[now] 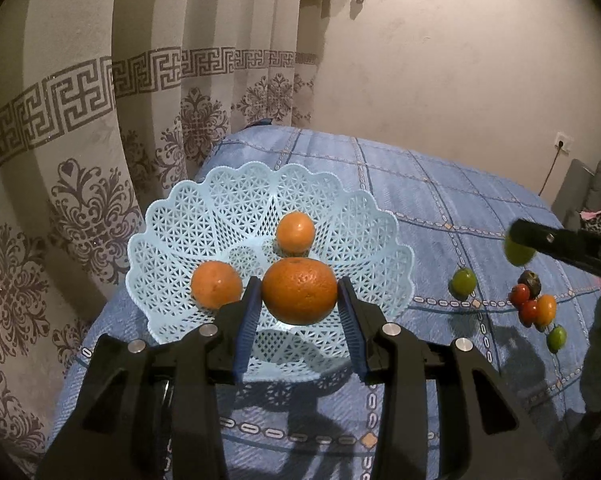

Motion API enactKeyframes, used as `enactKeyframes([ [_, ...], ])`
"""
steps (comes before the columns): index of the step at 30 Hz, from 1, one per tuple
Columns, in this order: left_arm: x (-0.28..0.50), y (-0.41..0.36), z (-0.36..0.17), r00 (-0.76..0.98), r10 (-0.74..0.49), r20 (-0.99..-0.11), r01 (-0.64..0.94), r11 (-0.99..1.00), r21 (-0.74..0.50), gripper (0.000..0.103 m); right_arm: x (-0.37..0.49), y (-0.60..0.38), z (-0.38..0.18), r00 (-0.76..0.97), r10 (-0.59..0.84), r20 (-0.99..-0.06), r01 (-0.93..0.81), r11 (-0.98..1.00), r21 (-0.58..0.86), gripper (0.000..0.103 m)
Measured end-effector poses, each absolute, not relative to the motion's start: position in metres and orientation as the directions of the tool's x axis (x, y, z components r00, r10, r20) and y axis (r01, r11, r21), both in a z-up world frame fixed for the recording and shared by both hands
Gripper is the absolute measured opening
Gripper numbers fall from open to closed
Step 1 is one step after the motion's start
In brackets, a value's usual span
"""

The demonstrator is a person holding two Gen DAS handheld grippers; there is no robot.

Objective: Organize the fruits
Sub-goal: 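Carry the orange into the basket with the left tool while the right tool carries the green tomato there, then move the right tool back toward the remaining fruit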

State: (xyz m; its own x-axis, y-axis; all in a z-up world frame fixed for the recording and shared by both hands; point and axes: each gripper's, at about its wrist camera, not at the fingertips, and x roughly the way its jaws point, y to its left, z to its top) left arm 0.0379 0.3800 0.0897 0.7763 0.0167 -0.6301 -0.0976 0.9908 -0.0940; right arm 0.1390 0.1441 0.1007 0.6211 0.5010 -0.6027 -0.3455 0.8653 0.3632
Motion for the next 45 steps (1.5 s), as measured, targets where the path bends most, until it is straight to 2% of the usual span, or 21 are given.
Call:
enactKeyframes([
  [2,0.039,0.387,0.089,0.768,0.007,-0.640,-0.110,0.987,-0.121,0.042,0.140,0.162,0.104,0.610,0.521,-0.597,-0.372,0.854,0.365,0.032],
  [3,0.038,0.392,0.090,0.772,0.004,-0.636,-0.118,0.983,-0.137,0.047,0.141,0.168,0.105,0.606,0.528,-0.595,-0.381,0.849,0.366,0.032],
  [4,0.037,0.395,0.092,0.778,0.013,-0.628,-0.128,0.982,-0.139,0.058,0.141,0.175,0.106,0.601,0.537,-0.593,-0.390,0.844,0.368,0.032],
  [5,0.035,0.399,0.095,0.788,0.028,-0.615,-0.141,0.981,-0.136,0.060,0.142,0.182,0.107,0.595,0.545,-0.590,-0.399,0.838,0.371,0.032],
  [15,0.024,0.427,0.114,0.817,0.078,-0.572,-0.212,0.962,-0.172,0.062,0.145,0.245,0.104,0.521,0.606,-0.602,-0.478,0.791,0.382,0.033],
  [19,0.022,0.432,0.114,0.817,0.089,-0.569,-0.231,0.956,-0.181,0.073,0.151,0.255,0.097,0.494,0.614,-0.616,-0.466,0.785,0.408,0.034],
  [20,0.022,0.433,0.114,0.817,0.092,-0.569,-0.234,0.955,-0.182,0.076,0.152,0.255,0.096,0.489,0.615,-0.618,-0.462,0.784,0.414,0.037],
  [22,0.022,0.434,0.115,0.818,0.095,-0.567,-0.239,0.953,-0.185,0.081,0.153,0.253,0.094,0.486,0.625,-0.611,-0.451,0.778,0.437,0.058],
  [32,0.022,0.433,0.115,0.821,0.096,-0.563,-0.245,0.950,-0.194,0.097,0.153,0.228,0.091,0.538,0.596,-0.596,-0.386,0.803,0.455,0.060],
  [45,0.021,0.414,0.116,0.826,0.057,-0.560,-0.193,0.964,-0.186,0.100,0.141,0.207,0.086,0.609,0.507,-0.611,-0.330,0.862,0.386,0.062],
])
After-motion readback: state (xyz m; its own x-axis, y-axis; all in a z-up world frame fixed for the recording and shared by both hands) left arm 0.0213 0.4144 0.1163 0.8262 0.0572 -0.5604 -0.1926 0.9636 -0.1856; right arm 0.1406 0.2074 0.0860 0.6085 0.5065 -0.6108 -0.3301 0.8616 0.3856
